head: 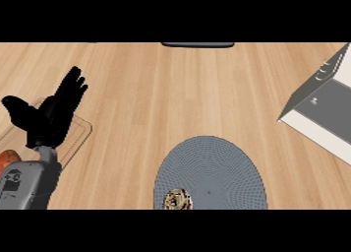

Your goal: Pick the bell pepper from the placemat and place it in the tiered shelf

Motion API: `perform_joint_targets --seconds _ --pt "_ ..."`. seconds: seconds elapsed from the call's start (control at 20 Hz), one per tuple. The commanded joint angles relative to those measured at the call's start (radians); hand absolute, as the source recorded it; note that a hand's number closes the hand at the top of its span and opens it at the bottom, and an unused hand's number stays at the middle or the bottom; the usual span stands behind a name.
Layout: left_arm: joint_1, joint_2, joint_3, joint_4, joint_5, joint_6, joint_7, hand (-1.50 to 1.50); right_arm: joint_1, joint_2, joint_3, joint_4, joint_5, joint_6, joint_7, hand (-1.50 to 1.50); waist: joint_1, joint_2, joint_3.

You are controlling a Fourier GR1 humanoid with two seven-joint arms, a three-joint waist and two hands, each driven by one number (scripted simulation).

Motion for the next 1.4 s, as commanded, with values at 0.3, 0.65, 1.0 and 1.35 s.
perform_joint_targets --seconds 0.3,0.65,1.0,1.35 --pt "-0.054 0.008 0.013 0.012 -0.016 0.005 0.050 0.00 -0.318 -0.022 -0.020 0.404 0.022 0.103 -0.157 -1.50 -0.009 -0.003 0.000" --pt "-0.018 0.010 0.026 0.025 -0.007 -0.025 -0.012 0.00 -0.392 -0.170 0.038 0.611 0.045 0.446 -0.081 -1.50 0.006 0.004 0.001" --pt "0.000 0.008 0.027 -0.020 0.010 -0.029 0.019 0.00 -0.355 -0.276 -0.002 0.723 0.051 0.563 -0.168 -1.50 -0.002 0.003 0.007" --pt "0.068 0.005 0.049 -0.019 0.012 -0.020 -0.012 0.00 -0.316 -0.281 -0.042 0.710 -0.011 0.684 -0.193 -1.50 -0.033 -0.010 0.011"
